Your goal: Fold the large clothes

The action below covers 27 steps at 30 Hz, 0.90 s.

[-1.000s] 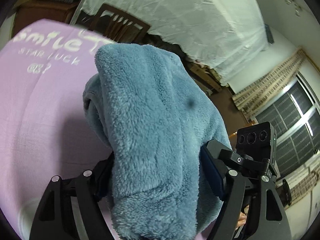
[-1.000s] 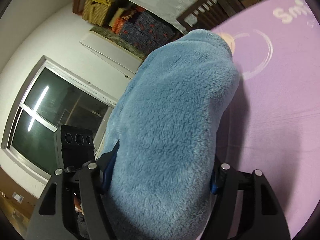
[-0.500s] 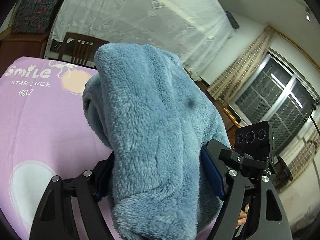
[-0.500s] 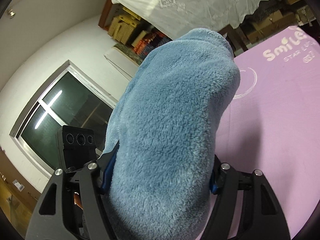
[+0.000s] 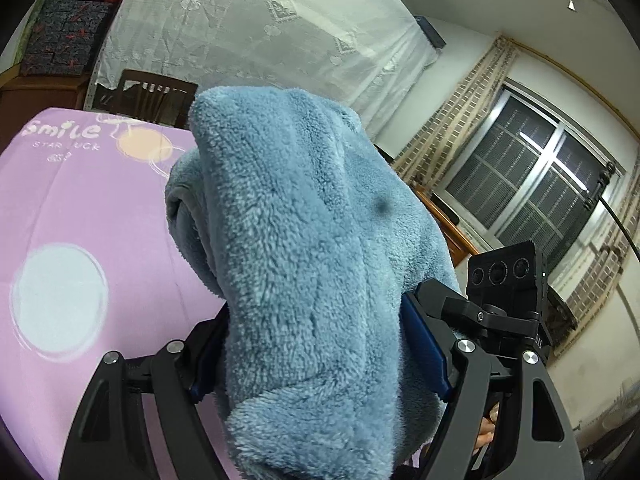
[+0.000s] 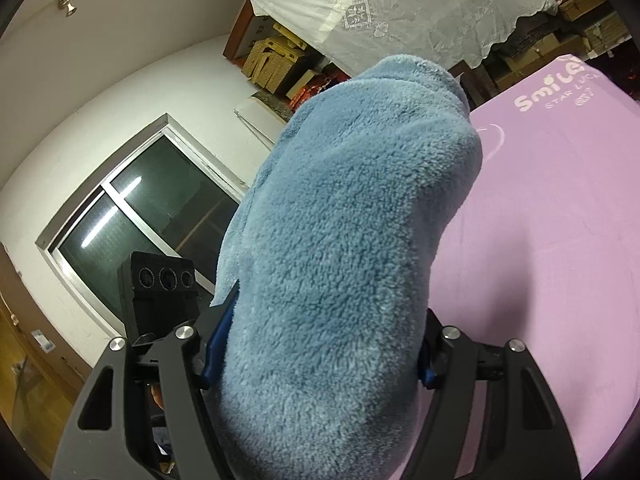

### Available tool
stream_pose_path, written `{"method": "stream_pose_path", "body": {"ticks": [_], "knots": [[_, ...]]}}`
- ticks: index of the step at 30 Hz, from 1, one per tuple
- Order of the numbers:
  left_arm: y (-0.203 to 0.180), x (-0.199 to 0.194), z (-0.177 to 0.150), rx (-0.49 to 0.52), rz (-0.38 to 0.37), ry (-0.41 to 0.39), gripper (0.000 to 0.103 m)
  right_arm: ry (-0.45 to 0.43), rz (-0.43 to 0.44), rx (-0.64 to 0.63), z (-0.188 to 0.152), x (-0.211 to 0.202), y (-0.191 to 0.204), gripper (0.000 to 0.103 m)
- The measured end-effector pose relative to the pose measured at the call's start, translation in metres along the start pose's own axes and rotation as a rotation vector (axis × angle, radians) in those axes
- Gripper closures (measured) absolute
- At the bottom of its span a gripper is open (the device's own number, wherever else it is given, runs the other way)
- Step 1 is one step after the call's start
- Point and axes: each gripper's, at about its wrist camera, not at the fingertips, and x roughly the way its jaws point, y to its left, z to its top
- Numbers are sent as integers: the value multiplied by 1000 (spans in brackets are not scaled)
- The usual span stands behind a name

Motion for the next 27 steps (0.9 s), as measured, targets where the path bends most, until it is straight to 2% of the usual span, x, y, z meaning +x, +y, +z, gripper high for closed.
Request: {"method": "stream_pose_path", "body": {"ticks": [4,8,11,16,18,21,24,27], "knots": [[-5,22,-22,-15,-17,40,23,3,-37,15,-19,-22,-9,35],[6,53,-37,-47,-9,89,23,19,-69,57,-33,-31,-37,35],[26,85,-50,-95,-1,150,23,39,-97,107,-44,-28,-67,35],[59,144,-68,-165,24,281,23,70,-192,202,-61,-21,-124,35],[61,159,-76,-143,48,304,22,86,-244,238,-70,-20,-146,35],[59,161,-76,-123,61,302,21,93,-246,256,-76,-22,-164,35],[68,161,-76,-162,40,303,16,107,-259,230,-76,-21,-166,32],[64,159,-78,-147,54,309,15,105,-308,196,-71,-15,-160,22]]}}
